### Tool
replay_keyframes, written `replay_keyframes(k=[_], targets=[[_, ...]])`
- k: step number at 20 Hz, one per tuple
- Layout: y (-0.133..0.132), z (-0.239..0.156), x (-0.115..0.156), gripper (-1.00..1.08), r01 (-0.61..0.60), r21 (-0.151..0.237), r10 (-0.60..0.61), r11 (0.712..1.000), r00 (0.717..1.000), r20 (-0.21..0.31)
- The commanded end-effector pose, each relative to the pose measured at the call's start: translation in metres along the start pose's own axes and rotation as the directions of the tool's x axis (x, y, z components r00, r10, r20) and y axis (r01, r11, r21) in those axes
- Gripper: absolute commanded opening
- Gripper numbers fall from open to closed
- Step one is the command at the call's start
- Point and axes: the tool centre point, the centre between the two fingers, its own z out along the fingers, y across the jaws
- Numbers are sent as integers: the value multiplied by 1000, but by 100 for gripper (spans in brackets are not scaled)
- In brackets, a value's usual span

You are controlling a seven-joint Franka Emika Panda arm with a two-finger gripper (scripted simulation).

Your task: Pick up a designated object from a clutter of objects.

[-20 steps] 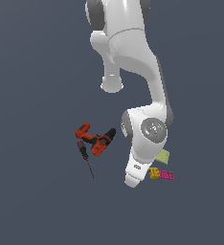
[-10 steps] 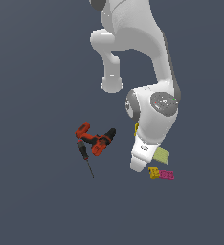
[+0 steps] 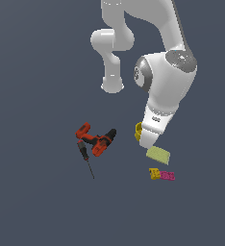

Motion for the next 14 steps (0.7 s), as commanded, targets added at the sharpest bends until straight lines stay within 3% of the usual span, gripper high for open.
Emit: replay_keyframes(k=[1, 14], targets=[[-15, -22, -1, -100, 0, -1, 0, 1000, 1000, -1], [-95, -140, -5, -100, 1, 0, -1, 1000, 1000, -2]])
